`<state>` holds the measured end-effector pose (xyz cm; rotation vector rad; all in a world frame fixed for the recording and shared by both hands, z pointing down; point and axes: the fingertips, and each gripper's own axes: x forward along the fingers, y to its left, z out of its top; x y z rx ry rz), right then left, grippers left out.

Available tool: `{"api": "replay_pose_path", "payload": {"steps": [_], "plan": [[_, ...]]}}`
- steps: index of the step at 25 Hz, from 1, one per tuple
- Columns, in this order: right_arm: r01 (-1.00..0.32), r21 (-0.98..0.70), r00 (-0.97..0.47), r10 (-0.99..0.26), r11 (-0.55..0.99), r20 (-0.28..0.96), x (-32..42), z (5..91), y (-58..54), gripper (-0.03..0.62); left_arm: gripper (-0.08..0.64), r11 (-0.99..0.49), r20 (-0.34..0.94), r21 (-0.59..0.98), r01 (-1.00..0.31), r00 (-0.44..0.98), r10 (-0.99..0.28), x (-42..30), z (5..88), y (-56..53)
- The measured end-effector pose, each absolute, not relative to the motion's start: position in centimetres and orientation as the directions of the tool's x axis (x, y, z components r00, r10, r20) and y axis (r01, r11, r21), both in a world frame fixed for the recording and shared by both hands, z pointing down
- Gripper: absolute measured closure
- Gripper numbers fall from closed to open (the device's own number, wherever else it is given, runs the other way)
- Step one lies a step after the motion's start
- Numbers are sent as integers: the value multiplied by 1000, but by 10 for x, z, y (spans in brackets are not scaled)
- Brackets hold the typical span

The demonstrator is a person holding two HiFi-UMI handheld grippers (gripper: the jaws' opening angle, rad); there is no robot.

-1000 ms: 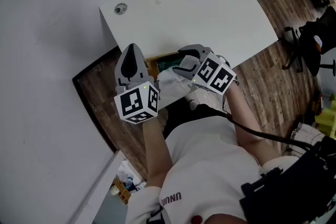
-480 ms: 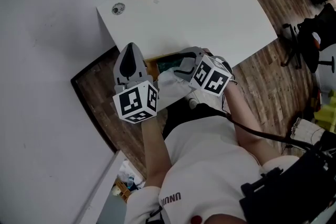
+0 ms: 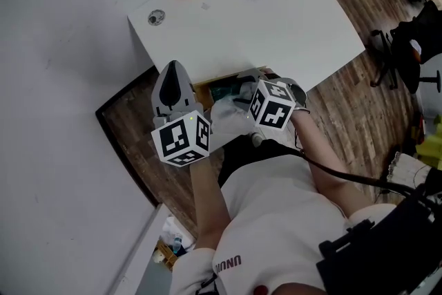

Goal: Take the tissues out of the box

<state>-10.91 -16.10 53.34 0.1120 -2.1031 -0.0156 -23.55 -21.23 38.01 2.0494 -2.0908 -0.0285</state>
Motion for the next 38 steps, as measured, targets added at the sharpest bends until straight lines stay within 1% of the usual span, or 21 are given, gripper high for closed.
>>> {"api": "replay_pose_path", "payload": {"steps": [5,7,11,16,22,27,32,38], "plan": [[-67,86,-455,-107,994,884,-108,546,-158,351,548,33,139,167,-985,-10,-990,-237,380,-210],[-67,79,-451,-101,995,887,-108,549,-157,374,548,42,140,175,-984,-17,-990,-238,380,-210],[-77,53,-456,-82,996,886,-108,551,-157,385,548,50,152,184,-982,-22,-988,-238,382,-211],[-89,38,-451,-74,995,890,-109,554,-158,426,548,43,150,186,-982,-15,-989,-238,382,-214],[-44,119,-451,-126,992,884,-107,552,-160,477,548,34,149,174,-984,-8,-989,-234,379,-213],[-26,169,-461,-162,985,872,-108,548,-161,491,548,39,153,167,-985,-13,-988,-237,378,-209],[10,200,-469,-172,980,866,-108,543,-156,500,548,72,157,152,-986,-48,-987,-242,374,-201],[-3,224,-499,-196,974,844,-111,533,-161,503,548,97,158,140,-985,-75,-985,-250,369,-201]]}}
